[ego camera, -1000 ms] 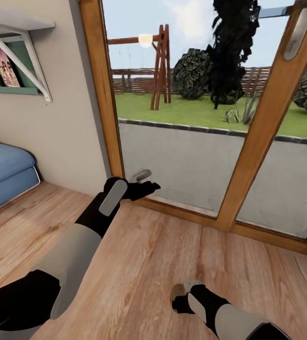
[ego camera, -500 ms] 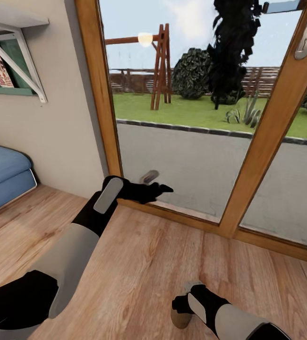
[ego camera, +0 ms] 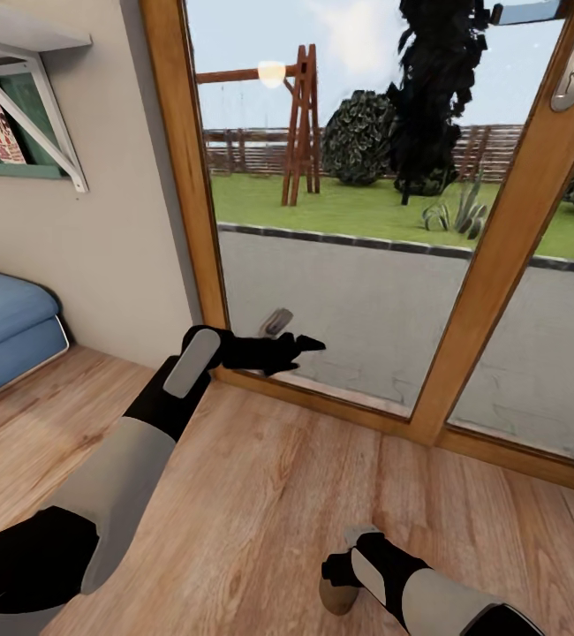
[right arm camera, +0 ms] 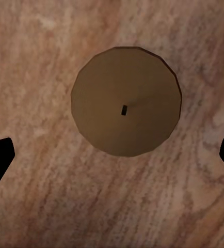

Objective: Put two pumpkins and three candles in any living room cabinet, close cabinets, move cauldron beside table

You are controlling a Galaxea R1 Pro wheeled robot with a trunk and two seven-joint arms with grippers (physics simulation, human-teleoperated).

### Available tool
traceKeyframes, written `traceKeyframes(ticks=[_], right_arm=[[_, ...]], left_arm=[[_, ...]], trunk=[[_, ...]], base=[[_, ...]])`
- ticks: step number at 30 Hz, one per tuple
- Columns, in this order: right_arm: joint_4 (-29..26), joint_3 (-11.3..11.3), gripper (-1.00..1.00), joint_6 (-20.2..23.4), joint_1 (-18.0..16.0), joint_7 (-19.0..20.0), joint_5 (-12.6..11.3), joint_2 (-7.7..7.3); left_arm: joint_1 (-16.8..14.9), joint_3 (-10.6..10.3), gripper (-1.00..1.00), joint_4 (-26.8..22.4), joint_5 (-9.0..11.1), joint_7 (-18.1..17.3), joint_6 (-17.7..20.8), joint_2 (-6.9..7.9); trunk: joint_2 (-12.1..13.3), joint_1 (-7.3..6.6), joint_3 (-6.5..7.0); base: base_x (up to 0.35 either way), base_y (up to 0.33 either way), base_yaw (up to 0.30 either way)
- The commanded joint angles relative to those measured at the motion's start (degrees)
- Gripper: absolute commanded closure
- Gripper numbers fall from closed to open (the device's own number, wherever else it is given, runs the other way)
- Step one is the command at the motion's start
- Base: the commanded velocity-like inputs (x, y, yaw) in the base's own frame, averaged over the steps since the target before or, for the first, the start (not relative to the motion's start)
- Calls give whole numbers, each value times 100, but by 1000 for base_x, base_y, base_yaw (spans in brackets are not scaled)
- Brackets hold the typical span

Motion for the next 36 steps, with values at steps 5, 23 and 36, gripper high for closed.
traceKeyframes(ticks=[5,23,36], right_arm=[[-12,43,-100,29,-3,-37,-61,-1],[-12,43,-100,-88,1,-37,-61,-1],[-4,43,-100,-565,6,-59,-52,-1]], left_arm=[[-3,-1,-100,-4,26,-389,8,20],[-3,-18,-100,-4,20,-444,7,15],[-3,-25,-100,-4,15,-444,7,11]], trunk=[[-2,-1,-5],[-19,32,-293],[-37,66,-581]], base=[[0,0,0],[0,0,0],[0,0,0]])
